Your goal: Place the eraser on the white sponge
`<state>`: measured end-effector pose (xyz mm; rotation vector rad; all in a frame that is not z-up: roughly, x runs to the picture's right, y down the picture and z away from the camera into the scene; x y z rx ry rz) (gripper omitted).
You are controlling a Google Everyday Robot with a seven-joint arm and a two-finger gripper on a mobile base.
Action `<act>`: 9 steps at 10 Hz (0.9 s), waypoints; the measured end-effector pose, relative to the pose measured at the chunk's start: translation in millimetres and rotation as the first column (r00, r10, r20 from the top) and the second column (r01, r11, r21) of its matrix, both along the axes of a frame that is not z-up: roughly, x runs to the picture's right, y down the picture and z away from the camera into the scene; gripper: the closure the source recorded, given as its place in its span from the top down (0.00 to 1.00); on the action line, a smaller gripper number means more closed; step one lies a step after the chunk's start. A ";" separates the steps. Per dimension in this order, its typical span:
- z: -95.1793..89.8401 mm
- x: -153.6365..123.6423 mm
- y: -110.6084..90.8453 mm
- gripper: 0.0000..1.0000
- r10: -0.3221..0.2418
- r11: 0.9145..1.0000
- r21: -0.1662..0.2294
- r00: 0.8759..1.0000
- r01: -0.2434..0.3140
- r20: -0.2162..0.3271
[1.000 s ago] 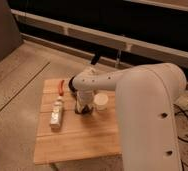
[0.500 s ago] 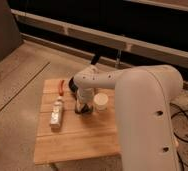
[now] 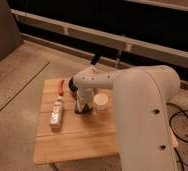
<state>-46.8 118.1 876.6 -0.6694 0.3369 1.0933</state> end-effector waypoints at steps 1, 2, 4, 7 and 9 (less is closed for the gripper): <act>0.3 -0.4 0.5 0.65 -0.007 1.000 0.000 1.000 0.007 0.000; 0.2 -1.0 0.8 0.65 -0.011 1.000 0.000 1.000 0.011 0.000; 0.0 -2.3 -0.1 0.65 -0.016 1.000 0.003 1.000 0.016 0.002; -3.2 -14.4 -20.9 0.65 -0.033 0.996 0.086 0.998 0.029 0.048; -4.3 -20.2 -24.0 0.65 -0.041 0.994 0.103 0.997 0.035 0.062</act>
